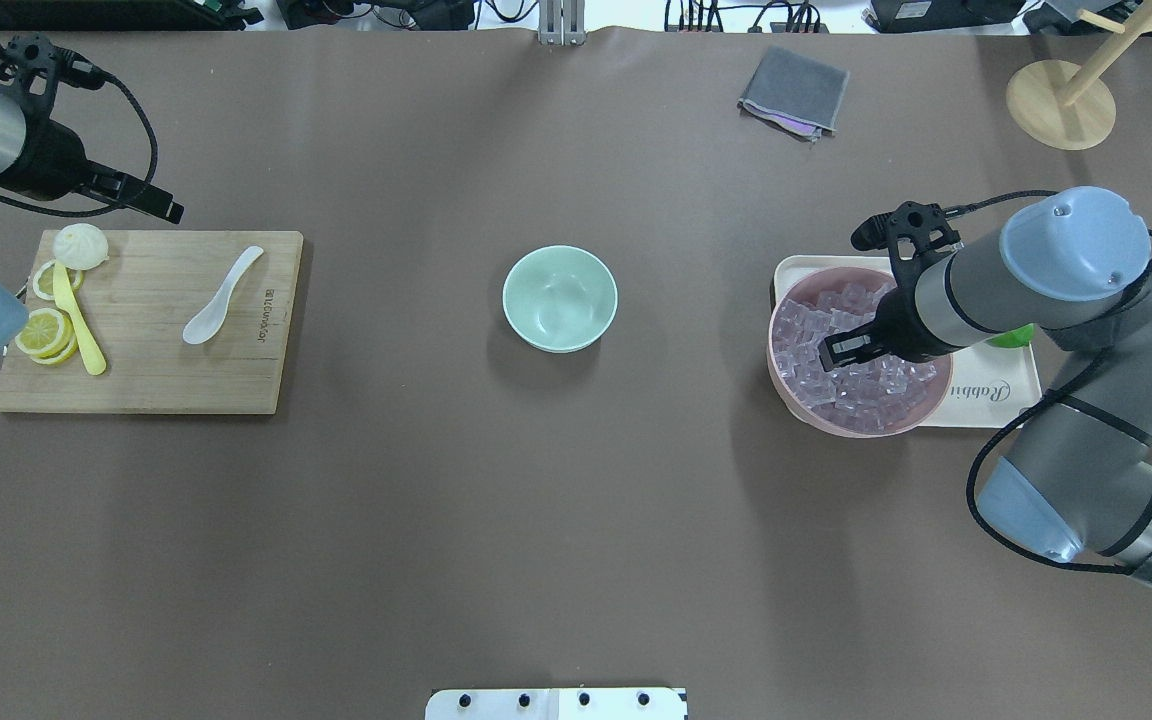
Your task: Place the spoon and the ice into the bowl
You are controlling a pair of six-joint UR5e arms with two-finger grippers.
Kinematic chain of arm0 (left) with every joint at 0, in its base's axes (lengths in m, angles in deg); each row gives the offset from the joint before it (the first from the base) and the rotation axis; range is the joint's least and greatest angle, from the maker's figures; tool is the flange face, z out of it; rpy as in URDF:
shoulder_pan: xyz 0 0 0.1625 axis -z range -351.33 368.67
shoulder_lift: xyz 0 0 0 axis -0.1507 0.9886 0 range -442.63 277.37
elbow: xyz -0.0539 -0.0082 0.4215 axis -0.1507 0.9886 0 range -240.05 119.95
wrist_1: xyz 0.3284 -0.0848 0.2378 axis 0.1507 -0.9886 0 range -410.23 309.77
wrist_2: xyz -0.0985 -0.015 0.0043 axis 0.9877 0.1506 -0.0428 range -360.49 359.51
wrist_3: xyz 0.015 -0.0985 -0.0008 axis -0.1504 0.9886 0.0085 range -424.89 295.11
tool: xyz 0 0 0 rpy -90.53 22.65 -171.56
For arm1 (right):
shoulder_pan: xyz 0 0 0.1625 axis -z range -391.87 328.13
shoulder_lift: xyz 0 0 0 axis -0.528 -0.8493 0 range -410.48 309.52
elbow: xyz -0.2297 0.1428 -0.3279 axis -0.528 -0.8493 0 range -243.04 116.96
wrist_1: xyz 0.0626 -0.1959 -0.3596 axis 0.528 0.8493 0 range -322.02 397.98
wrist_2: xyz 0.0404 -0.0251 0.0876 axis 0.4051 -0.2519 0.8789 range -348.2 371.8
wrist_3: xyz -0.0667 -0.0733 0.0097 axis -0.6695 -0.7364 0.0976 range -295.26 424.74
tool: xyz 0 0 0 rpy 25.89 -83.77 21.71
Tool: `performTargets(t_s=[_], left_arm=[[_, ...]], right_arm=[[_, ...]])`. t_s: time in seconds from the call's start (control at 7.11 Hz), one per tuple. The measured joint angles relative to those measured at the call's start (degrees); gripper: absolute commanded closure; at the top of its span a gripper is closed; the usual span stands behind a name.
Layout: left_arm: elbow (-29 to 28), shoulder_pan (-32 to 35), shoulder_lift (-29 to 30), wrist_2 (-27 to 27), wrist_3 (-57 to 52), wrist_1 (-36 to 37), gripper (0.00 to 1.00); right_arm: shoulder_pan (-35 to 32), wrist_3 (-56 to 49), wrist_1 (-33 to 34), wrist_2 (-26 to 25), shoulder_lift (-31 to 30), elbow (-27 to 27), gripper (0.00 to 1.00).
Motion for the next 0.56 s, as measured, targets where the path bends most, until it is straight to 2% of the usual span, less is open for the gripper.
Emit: performTargets(t_s=[0.56], left_arm=[[-0.13,-0.12,0.06,0.00,0.14,0.00,0.02]], right_arm=[[-0.16,-0.11,0.25,0.31,0.79,2.10,1.00]])
